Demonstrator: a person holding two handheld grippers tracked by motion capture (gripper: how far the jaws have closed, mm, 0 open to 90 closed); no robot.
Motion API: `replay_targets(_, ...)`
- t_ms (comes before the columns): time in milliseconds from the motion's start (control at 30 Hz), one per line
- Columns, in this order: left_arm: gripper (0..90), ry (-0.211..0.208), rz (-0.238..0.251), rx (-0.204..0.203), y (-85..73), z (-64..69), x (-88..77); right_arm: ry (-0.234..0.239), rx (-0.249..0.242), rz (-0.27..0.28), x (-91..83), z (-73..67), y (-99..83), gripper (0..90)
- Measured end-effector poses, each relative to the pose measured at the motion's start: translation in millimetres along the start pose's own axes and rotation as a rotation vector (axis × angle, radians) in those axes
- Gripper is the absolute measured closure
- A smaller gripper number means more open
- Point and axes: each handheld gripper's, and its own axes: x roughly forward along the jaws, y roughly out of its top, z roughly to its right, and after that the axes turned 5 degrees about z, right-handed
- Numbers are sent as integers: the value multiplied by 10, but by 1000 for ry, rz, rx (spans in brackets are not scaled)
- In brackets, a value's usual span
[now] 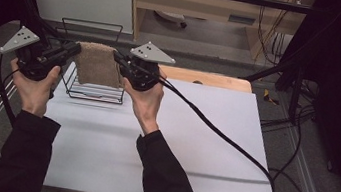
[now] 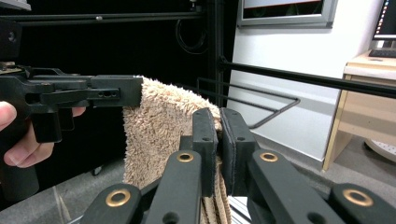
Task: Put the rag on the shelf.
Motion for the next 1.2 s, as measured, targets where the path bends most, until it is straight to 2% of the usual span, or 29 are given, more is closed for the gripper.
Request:
replay_targets(333,847,16,32,9,169,-91,5,-6,-24,27,146,-16,168,856)
replay_targets(800,847,37,69,23,381,-191,51,-16,-32,63,313,-11,367,856)
replay_targets(1000,847,51,71,19,451,-275,73,-19,-57,65,398,-40,447,856)
replay_targets(1200,847,61,77,15,525,-364,80,-15,-58,67,501,-57,497,856)
